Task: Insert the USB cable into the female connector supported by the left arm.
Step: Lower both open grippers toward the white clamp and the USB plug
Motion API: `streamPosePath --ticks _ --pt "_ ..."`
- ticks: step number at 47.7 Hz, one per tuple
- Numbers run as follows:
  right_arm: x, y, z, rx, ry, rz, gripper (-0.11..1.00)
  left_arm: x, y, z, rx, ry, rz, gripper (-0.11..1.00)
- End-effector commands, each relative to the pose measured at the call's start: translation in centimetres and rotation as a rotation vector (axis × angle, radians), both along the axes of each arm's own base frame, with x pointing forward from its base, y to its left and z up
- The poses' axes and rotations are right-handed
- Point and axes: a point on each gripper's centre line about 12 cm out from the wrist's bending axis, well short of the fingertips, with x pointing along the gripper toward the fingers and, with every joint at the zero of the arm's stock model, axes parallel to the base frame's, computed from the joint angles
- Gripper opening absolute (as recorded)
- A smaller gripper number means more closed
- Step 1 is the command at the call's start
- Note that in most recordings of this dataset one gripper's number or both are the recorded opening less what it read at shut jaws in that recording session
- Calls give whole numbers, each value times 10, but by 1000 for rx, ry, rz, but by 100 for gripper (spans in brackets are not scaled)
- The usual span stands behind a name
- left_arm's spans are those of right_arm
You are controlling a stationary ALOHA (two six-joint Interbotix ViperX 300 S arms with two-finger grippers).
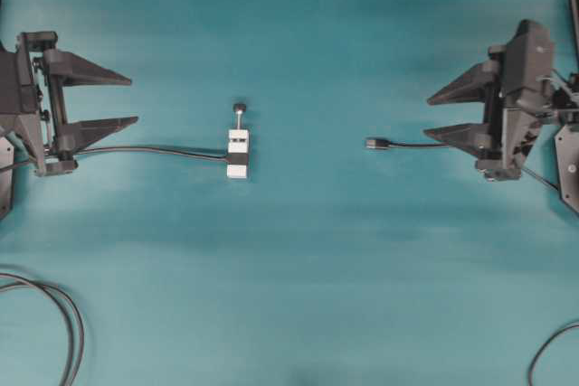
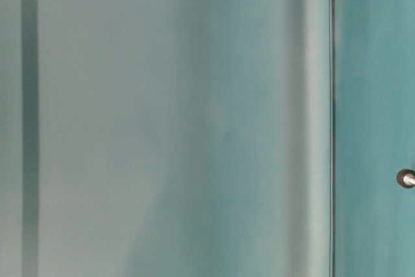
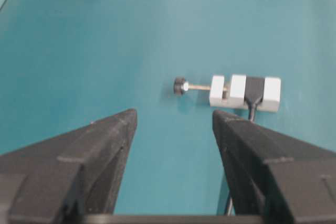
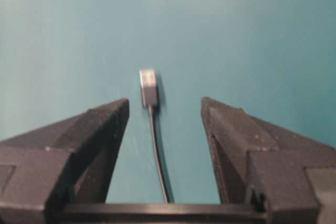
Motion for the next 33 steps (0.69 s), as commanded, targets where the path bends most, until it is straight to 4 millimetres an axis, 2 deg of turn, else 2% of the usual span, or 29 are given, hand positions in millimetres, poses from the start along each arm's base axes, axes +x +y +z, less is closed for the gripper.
streamPosePath --ticks 1,8,16,24,33 --pt "11 -2 -3 0 11 2 62 3 1 -4 3 20 0 71" --pt "30 -6 -20 11 84 5 62 9 3 -21 -26 122 2 71" --pt "44 -9 -33 16 131 10 62 22 6 -32 -37 171 4 71" --pt "47 -9 -40 16 122 13 62 32 8 -37 -36 173 5 75" --pt "47 -8 -40 3 59 21 62 32 9 -38 -30 143 9 78"
